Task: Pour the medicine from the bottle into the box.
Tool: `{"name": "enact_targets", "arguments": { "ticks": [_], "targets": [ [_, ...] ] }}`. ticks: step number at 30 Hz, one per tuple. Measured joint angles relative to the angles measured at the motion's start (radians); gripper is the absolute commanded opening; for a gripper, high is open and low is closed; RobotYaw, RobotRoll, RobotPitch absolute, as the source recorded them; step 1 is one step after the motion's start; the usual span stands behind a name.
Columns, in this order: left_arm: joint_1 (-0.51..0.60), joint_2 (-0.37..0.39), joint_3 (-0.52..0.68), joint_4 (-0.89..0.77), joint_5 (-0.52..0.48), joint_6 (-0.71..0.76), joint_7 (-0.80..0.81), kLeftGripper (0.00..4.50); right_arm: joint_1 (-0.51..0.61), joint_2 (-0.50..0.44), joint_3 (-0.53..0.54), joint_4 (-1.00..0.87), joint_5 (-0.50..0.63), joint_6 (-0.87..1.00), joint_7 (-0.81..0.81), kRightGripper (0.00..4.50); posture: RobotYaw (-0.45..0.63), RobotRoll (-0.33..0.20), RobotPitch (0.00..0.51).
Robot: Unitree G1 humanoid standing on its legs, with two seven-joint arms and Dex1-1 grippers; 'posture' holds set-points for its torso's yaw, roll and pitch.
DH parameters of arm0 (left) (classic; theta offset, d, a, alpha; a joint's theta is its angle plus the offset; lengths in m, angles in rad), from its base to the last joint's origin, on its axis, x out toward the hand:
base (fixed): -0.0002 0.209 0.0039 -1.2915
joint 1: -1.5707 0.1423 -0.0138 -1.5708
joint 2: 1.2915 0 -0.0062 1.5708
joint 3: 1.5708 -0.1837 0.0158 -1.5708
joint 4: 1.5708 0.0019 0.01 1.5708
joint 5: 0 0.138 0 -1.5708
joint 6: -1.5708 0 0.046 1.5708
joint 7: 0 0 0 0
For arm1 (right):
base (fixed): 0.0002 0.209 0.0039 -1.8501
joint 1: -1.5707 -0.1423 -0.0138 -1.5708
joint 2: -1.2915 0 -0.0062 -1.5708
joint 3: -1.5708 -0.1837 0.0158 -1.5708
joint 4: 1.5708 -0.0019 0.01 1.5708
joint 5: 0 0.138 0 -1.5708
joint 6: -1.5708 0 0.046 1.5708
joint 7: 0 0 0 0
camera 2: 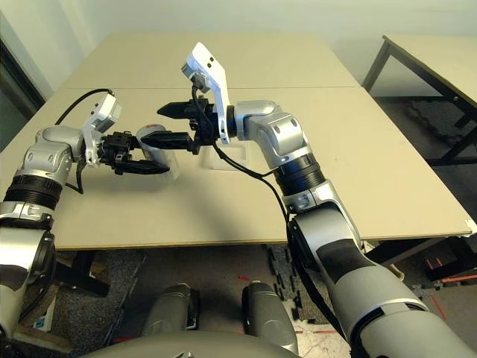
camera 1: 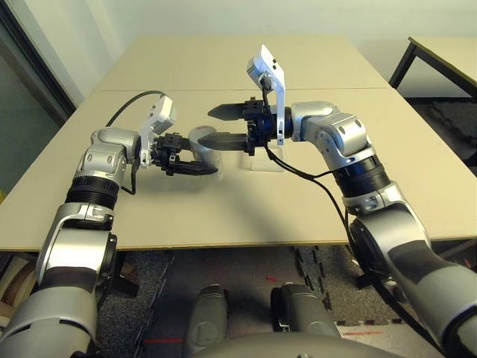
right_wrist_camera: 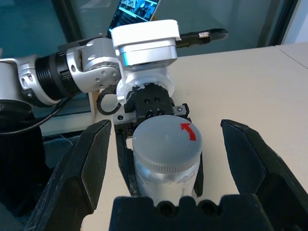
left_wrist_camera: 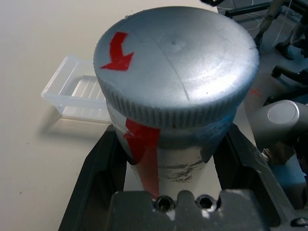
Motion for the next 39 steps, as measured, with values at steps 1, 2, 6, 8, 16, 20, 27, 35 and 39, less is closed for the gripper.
{"name": "enact_targets", "arguments": {
  "ticks": [1, 2, 6, 8, 16, 20, 27, 35, 39],
  "targets": [
    [0.0, -0.001, 0.0, 0.0, 0.001, 0.0, 0.0, 2.79, -0.003, 0.003, 0.001, 0.007, -0.001, -0.006, 0.001, 4.5, 0.0, 0.0, 0.012],
    [0.0, -0.003, 0.0, 0.0, 0.001, 0.0, 0.0, 2.79, -0.007, 0.006, 0.002, 0.017, -0.006, -0.014, 0.001, 4.5, 0.0, 0.0, 0.011],
    [0.0, -0.006, 0.0, 0.0, 0.002, 0.0, 0.0, 2.79, -0.012, 0.016, 0.013, 0.047, -0.022, -0.04, 0.003, 4.5, 0.0, 0.0, 0.012],
    [0.0, -0.007, 0.0, 0.0, 0.002, 0.0, 0.0, 2.79, -0.013, 0.019, 0.027, 0.063, -0.032, -0.055, 0.007, 4.5, 0.0, 0.0, 0.012],
    [0.0, -0.007, 0.0, 0.0, 0.002, 0.0, 0.0, 2.79, -0.013, 0.02, 0.036, 0.069, -0.063, -0.088, 0.019, 4.5, 0.0, 0.0, 0.012],
    [0.0, -0.007, 0.0, 0.0, 0.002, 0.0, 0.0, 2.79, -0.013, 0.025, 0.037, 0.071, -0.075, -0.096, 0.02, 4.5, 0.0, 0.0, 0.012],
    [0.0, -0.007, 0.0, -0.001, 0.003, 0.0, 0.0, 2.79, -0.013, 0.037, 0.038, 0.071, -0.078, -0.096, 0.031, 4.5, 0.0, 0.0, 0.012],
    [0.0, -0.007, 0.0, -0.001, 0.003, 0.0, 0.0, 2.79, -0.013, 0.041, 0.038, 0.074, -0.087, -0.096, 0.034, 4.5, 0.0, 0.0, 0.011],
    [0.0, -0.007, 0.0, -0.002, 0.003, 0.002, 0.0, 2.79, -0.013, 0.048, 0.038, 0.085, -0.087, -0.097, 0.034, 3.9, 0.01, 0.0, 0.009]
  ]
}}
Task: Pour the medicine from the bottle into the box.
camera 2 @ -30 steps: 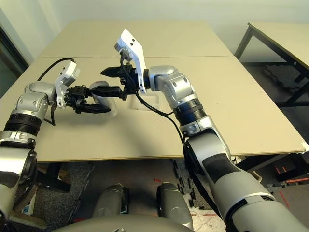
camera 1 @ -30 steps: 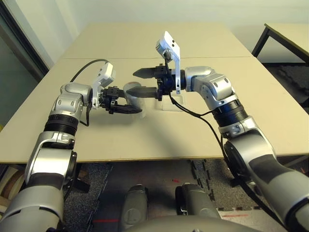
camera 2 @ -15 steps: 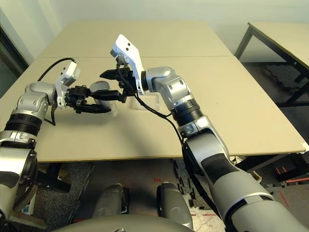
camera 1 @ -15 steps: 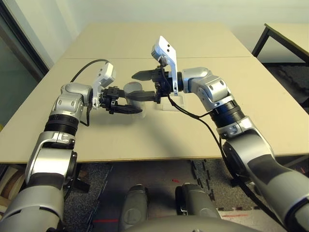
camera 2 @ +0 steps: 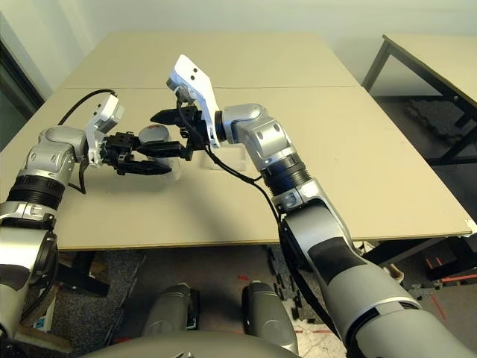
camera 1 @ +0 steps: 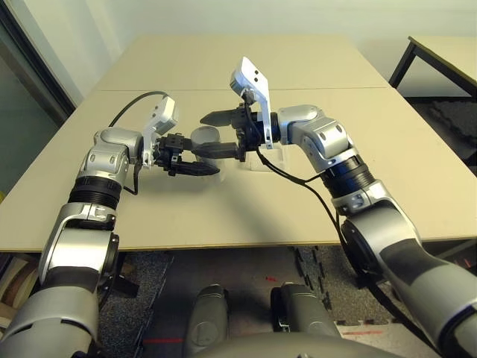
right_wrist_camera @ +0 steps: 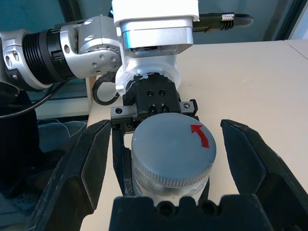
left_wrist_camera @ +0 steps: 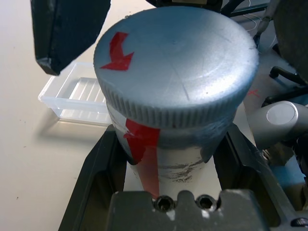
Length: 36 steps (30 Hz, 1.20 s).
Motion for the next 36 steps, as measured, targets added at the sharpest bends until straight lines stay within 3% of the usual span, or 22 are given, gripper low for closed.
{"name": "enact_targets", "arguments": {
  "ticks": [4, 16, 25, 36],
  "targets": [
    [0.0, 0.0, -0.003, -0.002, 0.0, 0.002, -0.001, 2.79, 0.0, 0.005, -0.002, 0.018, -0.008, -0.007, -0.004, 2.59, 0.01, 0.0, 0.01],
    [0.002, 0.002, -0.007, -0.004, 0.0, 0.003, -0.002, 2.79, 0.0, 0.018, -0.022, 0.02, 0.019, 0.05, -0.008, 2.58, 0.01, 0.0, 0.011],
    [0.003, 0.004, -0.007, -0.007, 0.004, -0.003, -0.001, 2.79, -0.041, 0.058, -0.163, 0.021, 0.155, 0.195, -0.061, 2.58, 0.01, 0.0, 0.011],
    [0.003, 0.004, -0.007, 0.001, 0.011, -0.02, 0.001, 2.79, -0.03, -0.005, -0.178, 0.028, 0.156, 0.165, -0.107, 2.58, 0.01, 0.0, 0.014]
  ]
}}
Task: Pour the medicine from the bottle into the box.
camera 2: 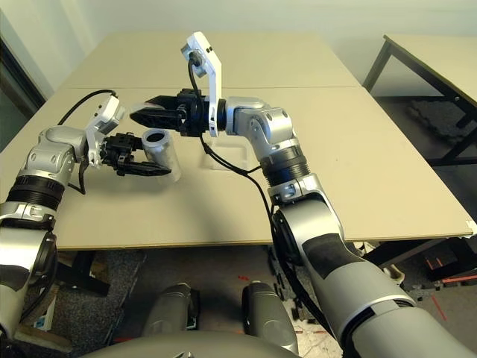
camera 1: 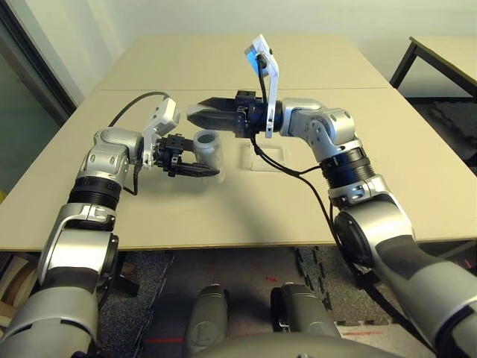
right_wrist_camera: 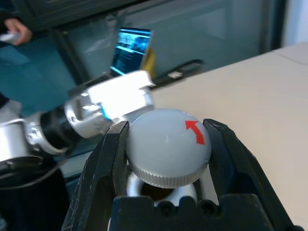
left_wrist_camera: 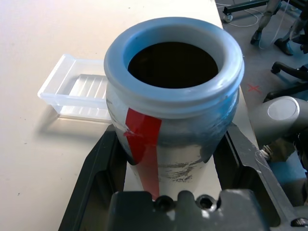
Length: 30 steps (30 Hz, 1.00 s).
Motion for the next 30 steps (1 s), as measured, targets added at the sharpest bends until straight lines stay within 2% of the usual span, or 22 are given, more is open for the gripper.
{"name": "enact_targets", "arguments": {
  "ticks": [9, 16, 23, 29, 30],
  "targets": [
    [-0.001, 0.006, 0.007, 0.034, 0.025, -0.042, 0.034, 2.79, 0.081, -0.193, -0.044, 0.19, -0.081, -0.176, -0.047, 2.58, 0.01, 0.0, 0.018],
    [-0.005, 0.008, 0.01, 0.046, 0.03, -0.055, 0.037, 2.79, 0.126, -0.348, -0.104, 0.477, -0.186, -0.406, -0.183, 2.58, 0.0, 0.0, 0.021],
    [-0.008, 0.002, 0.01, 0.046, 0.031, -0.055, 0.044, 2.79, 0.156, -0.353, -0.107, 0.663, -0.263, -0.557, -0.268, 2.58, 0.01, 0.0, 0.019],
    [-0.008, 0.003, 0.01, 0.048, 0.032, -0.056, 0.046, 2.79, 0.164, -0.332, -0.107, 0.722, -0.288, -0.612, -0.324, 2.58, 0.02, 0.0, 0.018],
    [-0.008, 0.003, 0.01, 0.049, 0.032, -0.057, 0.047, 2.79, 0.164, -0.33, -0.107, 0.732, -0.296, -0.62, -0.333, 2.93, 0.02, 0.0, 0.018]
  ]
}}
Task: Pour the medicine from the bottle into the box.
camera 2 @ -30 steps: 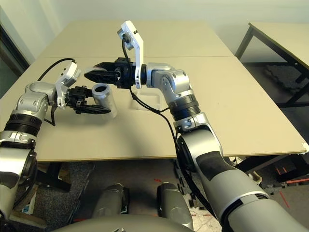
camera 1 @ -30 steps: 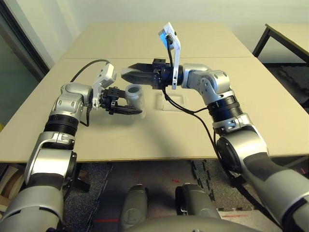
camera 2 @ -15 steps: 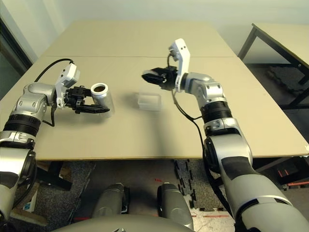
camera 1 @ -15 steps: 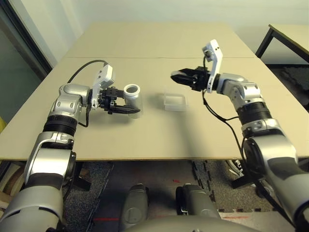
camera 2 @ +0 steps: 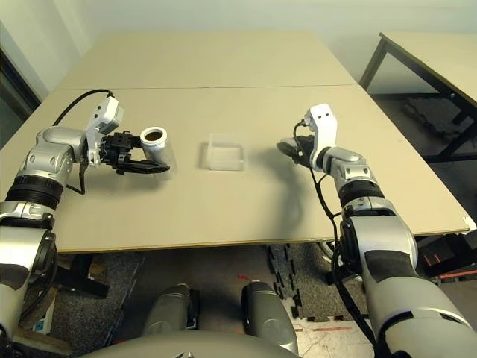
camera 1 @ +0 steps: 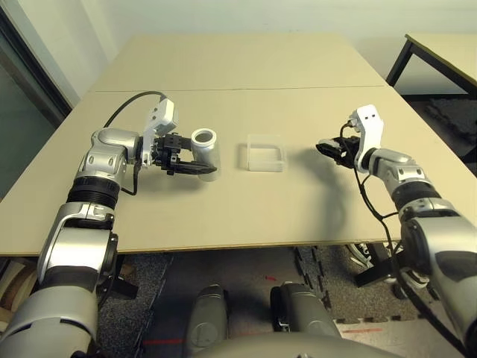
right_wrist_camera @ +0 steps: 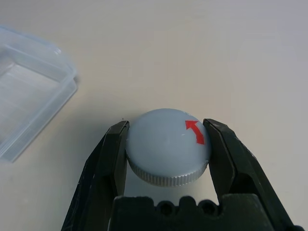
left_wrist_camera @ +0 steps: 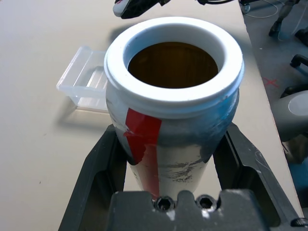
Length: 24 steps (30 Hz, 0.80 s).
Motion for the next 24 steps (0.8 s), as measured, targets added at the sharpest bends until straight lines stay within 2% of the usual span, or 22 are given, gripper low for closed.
{"name": "enact_targets", "arguments": {
  "ticks": [5, 11, 16, 21, 24],
  "targets": [
    [0.0, 0.002, 0.005, 0.001, 0.0, -0.024, 0.018, 2.79, 0.0, 0.009, 0.001, 0.019, -0.028, -0.008, -0.011, 4.5, 0.02, 0.0, 0.019],
    [-0.017, -0.008, 0.017, 0.03, 0.016, -0.078, 0.049, 2.79, 0.001, 0.004, 0.02, 0.031, -0.085, -0.024, 0.028, 4.5, 0.0, 0.0, 0.019],
    [-0.08, -0.037, 0.01, 0.109, 0.091, -0.161, 0.142, 2.79, -0.004, -0.018, 0.039, -0.001, -0.099, -0.028, 0.167, 4.5, -0.02, 0.0, 0.019],
    [-0.156, -0.085, -0.015, 0.207, 0.18, -0.275, 0.284, 2.79, -0.007, -0.028, 0.044, -0.13, -0.083, 0.027, 0.337, 4.5, -0.03, 0.0, 0.018],
    [-0.212, -0.114, -0.038, 0.271, 0.251, -0.341, 0.402, 2.79, 0.012, -0.035, 0.053, -0.285, -0.058, 0.09, 0.442, 4.5, -0.03, 0.0, 0.019]
  ]
}}
